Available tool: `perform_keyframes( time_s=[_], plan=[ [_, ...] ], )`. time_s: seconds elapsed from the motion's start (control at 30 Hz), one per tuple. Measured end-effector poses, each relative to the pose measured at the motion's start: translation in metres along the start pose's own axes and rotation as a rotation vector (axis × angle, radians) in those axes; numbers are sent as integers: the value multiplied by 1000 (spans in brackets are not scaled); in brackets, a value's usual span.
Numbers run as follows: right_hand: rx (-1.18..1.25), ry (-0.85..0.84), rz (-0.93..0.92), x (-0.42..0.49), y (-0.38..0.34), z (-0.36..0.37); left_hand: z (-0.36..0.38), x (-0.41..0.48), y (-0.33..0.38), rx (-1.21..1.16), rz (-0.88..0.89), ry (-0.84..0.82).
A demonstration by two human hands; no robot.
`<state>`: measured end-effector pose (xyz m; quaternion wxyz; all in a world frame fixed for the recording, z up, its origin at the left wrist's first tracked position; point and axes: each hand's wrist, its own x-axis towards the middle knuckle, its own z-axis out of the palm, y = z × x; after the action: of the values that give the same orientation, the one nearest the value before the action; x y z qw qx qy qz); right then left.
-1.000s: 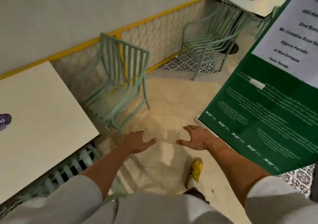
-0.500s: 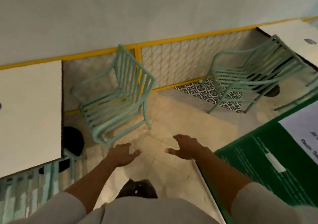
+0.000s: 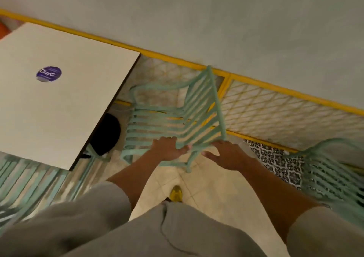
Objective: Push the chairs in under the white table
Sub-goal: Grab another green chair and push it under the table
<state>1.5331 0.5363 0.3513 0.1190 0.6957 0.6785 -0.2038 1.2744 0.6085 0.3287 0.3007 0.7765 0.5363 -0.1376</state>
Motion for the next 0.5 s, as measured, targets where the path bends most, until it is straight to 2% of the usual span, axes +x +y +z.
perform_keyframes(
  time_s=[0.17,0.23,0.5],
  plan=[
    [-47,77,-94,97,30,-73,-38,68,12,-42,-84,-10],
    [-97,31,-167,131,39,-93,-48,91,17,-57,-106,-27],
    [-363,-109,-462,265,52,-144,-65,170,39,-255,-262,154]
  ],
)
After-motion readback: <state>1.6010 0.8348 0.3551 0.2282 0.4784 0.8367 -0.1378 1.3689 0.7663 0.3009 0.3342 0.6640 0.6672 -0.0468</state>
